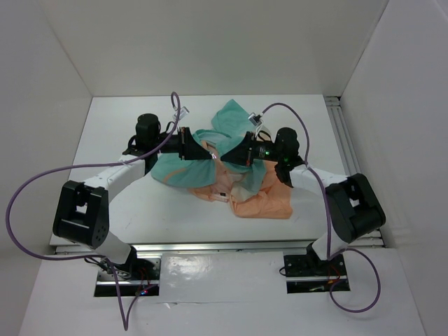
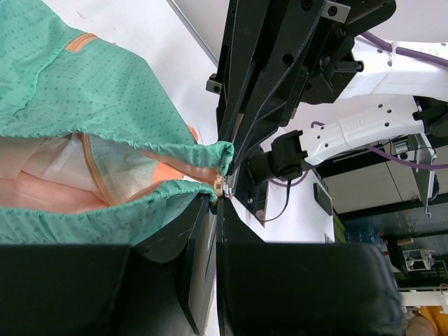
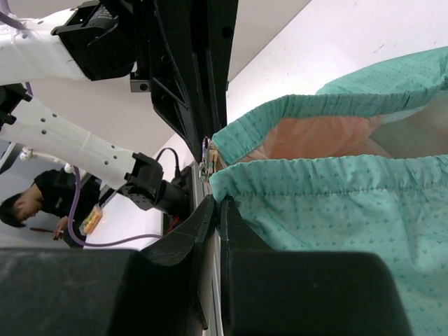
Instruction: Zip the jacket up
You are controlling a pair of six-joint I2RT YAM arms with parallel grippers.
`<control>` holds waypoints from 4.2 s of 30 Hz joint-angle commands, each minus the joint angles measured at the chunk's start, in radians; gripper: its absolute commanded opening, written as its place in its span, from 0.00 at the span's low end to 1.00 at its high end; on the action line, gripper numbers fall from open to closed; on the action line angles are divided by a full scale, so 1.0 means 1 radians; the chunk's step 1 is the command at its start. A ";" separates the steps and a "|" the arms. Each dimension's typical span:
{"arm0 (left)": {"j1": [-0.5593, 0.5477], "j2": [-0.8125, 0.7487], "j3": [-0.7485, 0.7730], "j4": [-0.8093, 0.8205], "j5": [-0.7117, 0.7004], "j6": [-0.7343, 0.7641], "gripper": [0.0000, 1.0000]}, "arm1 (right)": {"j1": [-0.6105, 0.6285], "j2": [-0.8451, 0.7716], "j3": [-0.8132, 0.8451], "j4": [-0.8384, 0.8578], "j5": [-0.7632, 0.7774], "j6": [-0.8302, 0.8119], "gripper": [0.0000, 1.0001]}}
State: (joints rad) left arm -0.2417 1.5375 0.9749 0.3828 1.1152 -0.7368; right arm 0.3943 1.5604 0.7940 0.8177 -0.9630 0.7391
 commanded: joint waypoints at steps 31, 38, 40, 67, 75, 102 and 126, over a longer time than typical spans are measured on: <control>-0.005 -0.031 -0.004 0.025 0.037 0.036 0.00 | -0.003 0.030 0.048 0.127 -0.042 0.046 0.00; -0.005 -0.031 -0.004 0.034 0.037 0.027 0.00 | -0.003 0.050 0.057 0.140 -0.042 0.046 0.00; -0.005 -0.031 -0.004 0.034 0.037 0.027 0.00 | -0.003 0.050 0.057 0.140 -0.042 0.055 0.00; -0.005 -0.031 -0.004 0.014 0.037 0.054 0.00 | 0.006 0.087 0.094 0.169 -0.069 0.083 0.00; -0.005 -0.031 0.015 -0.005 0.046 0.063 0.00 | 0.006 0.078 0.070 0.195 -0.069 0.108 0.00; 0.013 -0.031 0.024 0.024 0.028 0.037 0.00 | 0.006 0.069 0.022 0.193 -0.097 0.117 0.00; 0.013 -0.031 0.015 0.045 0.037 0.017 0.00 | 0.006 0.087 0.051 0.175 -0.106 0.098 0.00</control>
State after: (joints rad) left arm -0.2321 1.5375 0.9668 0.3698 1.1236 -0.7151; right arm 0.3946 1.6459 0.8242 0.9459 -1.0557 0.8547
